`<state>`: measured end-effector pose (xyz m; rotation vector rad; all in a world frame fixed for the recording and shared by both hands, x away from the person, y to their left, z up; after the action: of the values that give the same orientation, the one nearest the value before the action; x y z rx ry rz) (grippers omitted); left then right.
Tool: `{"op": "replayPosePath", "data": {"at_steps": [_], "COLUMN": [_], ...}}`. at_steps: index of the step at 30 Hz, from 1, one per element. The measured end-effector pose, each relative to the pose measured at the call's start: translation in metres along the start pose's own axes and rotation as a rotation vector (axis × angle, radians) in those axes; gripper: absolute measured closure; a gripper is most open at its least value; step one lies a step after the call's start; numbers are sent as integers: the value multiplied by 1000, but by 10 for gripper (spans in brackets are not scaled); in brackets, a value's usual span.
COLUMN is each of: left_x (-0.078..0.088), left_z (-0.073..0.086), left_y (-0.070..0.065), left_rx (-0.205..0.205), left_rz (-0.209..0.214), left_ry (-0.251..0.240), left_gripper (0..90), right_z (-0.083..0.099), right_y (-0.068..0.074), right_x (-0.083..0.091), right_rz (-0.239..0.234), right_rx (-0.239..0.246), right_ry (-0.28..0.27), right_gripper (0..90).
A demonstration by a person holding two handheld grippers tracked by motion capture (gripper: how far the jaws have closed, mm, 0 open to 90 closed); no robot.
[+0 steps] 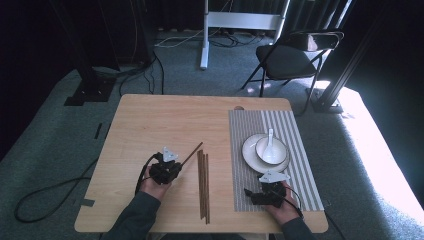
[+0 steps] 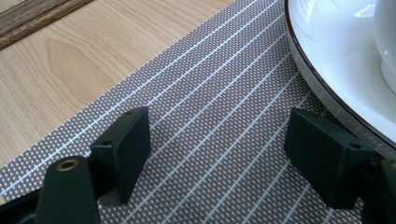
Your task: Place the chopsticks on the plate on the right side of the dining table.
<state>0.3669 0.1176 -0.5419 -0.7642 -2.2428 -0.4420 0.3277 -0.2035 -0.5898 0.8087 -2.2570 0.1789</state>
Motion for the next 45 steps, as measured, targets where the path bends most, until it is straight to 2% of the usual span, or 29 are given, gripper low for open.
{"op": "replayPosePath", "data": {"at_steps": [20,45], "left_x": [2,-12], "left_z": [-28,-50], "left_y": [-4,-24], "left_rx": [-50,-87], "left_rz": [9,46], "left_ry": [-43,-69], "left_gripper": [853,853], "right_z": [0,0], "right_y": [0,0], "right_x": [0,0], "right_rz": [-1,1], "right_rx": [-1,1], "right_ry": [0,0], "right_gripper": [220,220]}}
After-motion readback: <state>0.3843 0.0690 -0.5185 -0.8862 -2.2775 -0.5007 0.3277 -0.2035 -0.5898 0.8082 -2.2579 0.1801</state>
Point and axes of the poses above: each handheld gripper's, and its own axes: x roughly backward along the jaws, z roughly out of its underside, y roughly to its left, the point moved 6 cm from there along -x, roughly forward along the jaws, and after that the axes turned 8 degrees about -x, right-handed, at the moved point
